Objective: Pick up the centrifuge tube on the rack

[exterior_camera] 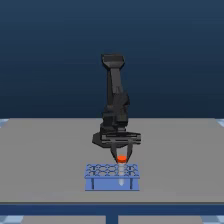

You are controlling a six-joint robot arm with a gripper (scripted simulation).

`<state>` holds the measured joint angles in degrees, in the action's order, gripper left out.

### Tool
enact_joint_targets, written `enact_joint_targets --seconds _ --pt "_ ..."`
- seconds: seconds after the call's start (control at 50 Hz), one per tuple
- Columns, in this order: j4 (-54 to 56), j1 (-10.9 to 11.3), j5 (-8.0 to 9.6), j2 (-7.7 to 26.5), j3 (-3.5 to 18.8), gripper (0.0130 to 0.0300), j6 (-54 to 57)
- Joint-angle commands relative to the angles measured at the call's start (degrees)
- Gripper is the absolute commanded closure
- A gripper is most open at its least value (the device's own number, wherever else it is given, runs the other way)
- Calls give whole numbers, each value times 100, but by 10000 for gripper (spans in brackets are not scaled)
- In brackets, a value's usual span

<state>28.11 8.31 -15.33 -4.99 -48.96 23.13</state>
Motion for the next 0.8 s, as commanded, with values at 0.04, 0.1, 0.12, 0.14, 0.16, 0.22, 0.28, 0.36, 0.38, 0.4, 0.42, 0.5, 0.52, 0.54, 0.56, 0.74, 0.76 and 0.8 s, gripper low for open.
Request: enact_joint_targets --seconds 0.04,0.1,0.12,0.14,0.16,0.22,0.28,0.36,0.38,0.4,0.42,0.5,0.52,0.54,0.56,0.74,0.76,0.8 --pt "0 1 -12 0 0 300 -7" --pt "0 1 -12 0 0 300 -7" --pt "0 1 -12 0 0 300 -7" --pt "0 1 -12 0 0 300 -7" --pt "0 1 -12 0 0 300 -7" --pt "0 1 -12 0 0 300 -7" --pt "0 1 -12 0 0 300 -7" --pt "0 -1 -8 1 -1 300 -6" --pt "5 -1 -5 -1 0 300 -1" --pt "5 -1 -5 -1 0 300 -1" --pt "5 -1 -5 -1 0 300 -1" --pt "45 -1 15 -17 7 300 41" --pt "45 -1 15 -17 7 300 41" --pt "80 -1 32 -30 13 300 78" --pt "80 -1 32 -30 13 300 78" --pt "329 -1 143 -116 56 300 335" --pt "329 -1 143 -116 56 300 335" --pt "419 -1 178 -143 70 300 427"
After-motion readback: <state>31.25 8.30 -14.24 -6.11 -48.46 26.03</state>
